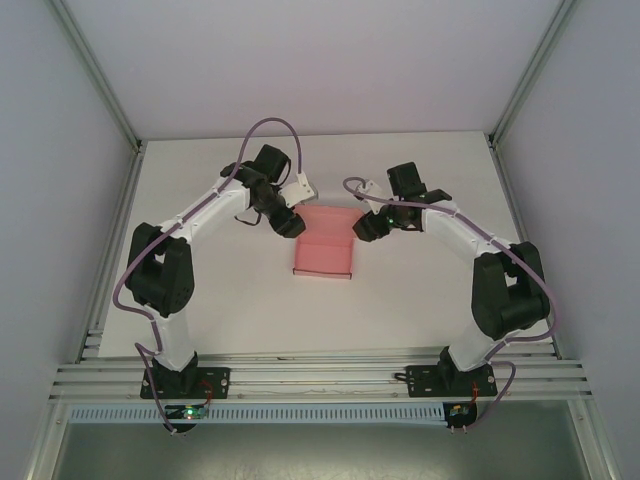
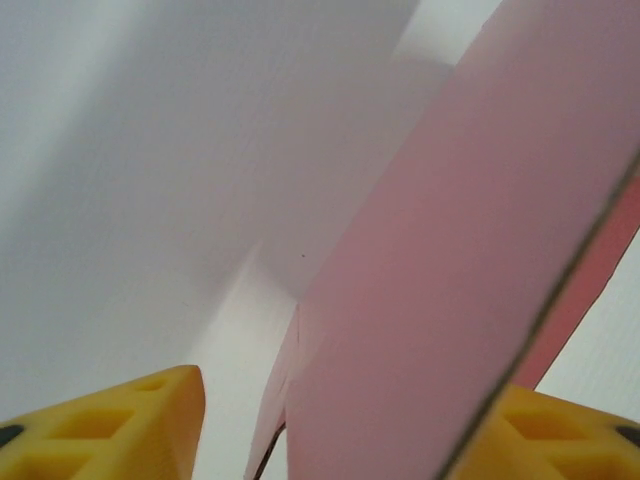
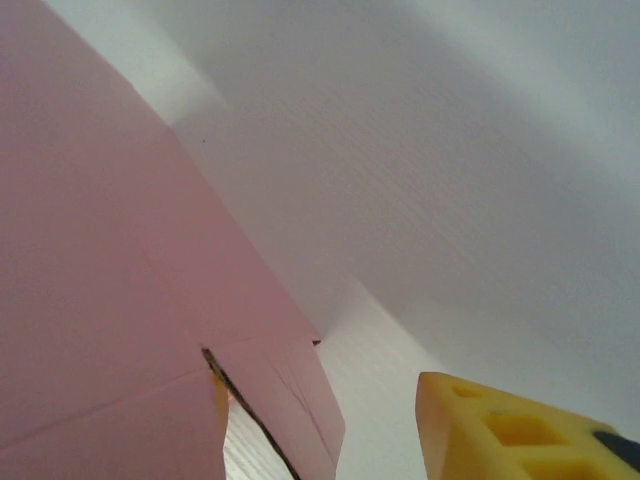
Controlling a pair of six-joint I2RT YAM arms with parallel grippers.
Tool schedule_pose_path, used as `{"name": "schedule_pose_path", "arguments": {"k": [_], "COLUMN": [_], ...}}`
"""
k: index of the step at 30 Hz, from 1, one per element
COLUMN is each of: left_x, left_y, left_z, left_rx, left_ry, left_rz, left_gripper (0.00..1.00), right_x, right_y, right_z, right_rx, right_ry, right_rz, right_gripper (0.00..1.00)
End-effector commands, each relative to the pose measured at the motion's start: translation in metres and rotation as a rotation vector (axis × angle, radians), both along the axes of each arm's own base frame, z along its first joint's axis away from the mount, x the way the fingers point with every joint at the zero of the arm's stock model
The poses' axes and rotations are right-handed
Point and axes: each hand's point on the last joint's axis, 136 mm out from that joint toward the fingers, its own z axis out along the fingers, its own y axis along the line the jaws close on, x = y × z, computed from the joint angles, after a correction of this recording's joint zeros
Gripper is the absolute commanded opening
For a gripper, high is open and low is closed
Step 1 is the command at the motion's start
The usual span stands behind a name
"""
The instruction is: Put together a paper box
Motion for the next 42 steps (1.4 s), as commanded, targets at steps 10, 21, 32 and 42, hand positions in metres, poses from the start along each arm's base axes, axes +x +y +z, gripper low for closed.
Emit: {"name": "schedule_pose_path", "arguments": {"k": [10, 21, 32, 42], "left_x": [-0.005, 0.002, 0.037, 0.048], "left_y": [0.001, 0.0, -0.004, -0.002], "left_z": [0.0, 0.014, 0.035, 0.027], "left_rx": [0.009, -0.035, -0.04, -0.135], "left_ry": [0.063, 0.043, -0.012, -0.006], "left_rz": [-0.004, 0.108, 0.523, 0.828], "left_gripper": [0.01, 0.0, 0.0, 0.0], "right_x": [-0.002, 0.004, 0.013, 0.03], "right_y": [0.009, -0.001, 0.017, 0.029], "right_z": [0.007, 0.022, 0.037, 0.048], "right_rx": [0.077, 0.083, 0.14, 0.319], "right_ry": [0.038, -0.019, -0.078, -0.089], "right_rz": [0.018, -0.134, -0.395, -0.726], "right_gripper": [0.07, 0.02, 0.02, 0.02]}}
